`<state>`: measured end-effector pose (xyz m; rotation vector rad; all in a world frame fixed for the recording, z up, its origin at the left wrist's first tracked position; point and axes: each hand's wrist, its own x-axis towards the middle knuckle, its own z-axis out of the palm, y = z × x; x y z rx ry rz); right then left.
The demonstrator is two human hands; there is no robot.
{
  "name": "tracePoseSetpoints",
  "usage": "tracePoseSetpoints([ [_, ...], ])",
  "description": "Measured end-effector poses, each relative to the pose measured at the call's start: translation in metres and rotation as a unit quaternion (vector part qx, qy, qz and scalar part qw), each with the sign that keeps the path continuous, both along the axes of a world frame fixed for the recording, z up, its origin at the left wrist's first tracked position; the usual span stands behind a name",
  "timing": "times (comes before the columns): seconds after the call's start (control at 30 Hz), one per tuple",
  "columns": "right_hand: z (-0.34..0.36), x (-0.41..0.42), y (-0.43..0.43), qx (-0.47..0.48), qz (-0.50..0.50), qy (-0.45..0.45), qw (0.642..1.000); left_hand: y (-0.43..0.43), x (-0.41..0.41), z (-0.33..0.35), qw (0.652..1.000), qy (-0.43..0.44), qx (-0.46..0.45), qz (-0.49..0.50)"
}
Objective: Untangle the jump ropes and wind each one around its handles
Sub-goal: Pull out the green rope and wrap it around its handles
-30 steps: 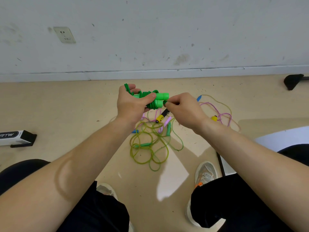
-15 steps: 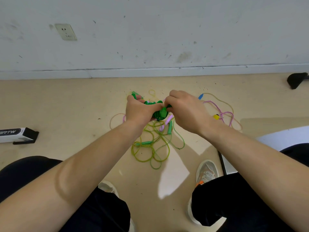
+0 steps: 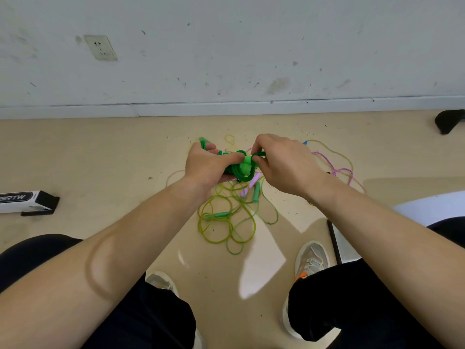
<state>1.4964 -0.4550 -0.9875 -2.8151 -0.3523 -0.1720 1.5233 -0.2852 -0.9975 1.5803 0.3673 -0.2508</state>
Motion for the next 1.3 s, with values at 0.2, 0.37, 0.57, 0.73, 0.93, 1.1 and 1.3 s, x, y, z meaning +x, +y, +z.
tracePoseSetpoints([
  [0.2, -0.003, 0.002, -0.003, 0.217, -0.024, 0.088, 0.972, 0.005, 0.005, 0.001, 0.997, 0.044, -0.053, -0.015],
  [0.37, -0.002, 0.004, -0.006, 0.374, -0.065, 0.144, 0.914, 0.013, 0.012, 0.005, 0.988, 0.061, -0.083, -0.111],
  [0.57, 0.009, 0.006, -0.011, 0.437, -0.046, 0.165, 0.883, 0.021, 0.019, 0.005, 0.983, 0.052, -0.068, -0.161],
  [0.73, 0.014, 0.006, -0.016, 0.408, -0.006, 0.187, 0.894, 0.022, 0.015, 0.009, 0.98, 0.08, -0.086, -0.163],
  [0.93, 0.015, 0.006, -0.019, 0.402, 0.006, 0.215, 0.89, 0.021, 0.01, 0.02, 0.976, 0.082, -0.082, -0.185],
  [1.1, 0.021, 0.009, -0.025, 0.39, 0.014, 0.254, 0.885, 0.02, 0.008, 0.025, 0.968, 0.102, -0.067, -0.217],
  [1.3, 0.024, 0.007, -0.022, 0.277, 0.045, 0.246, 0.928, 0.021, 0.005, 0.028, 0.967, 0.124, -0.051, -0.218],
])
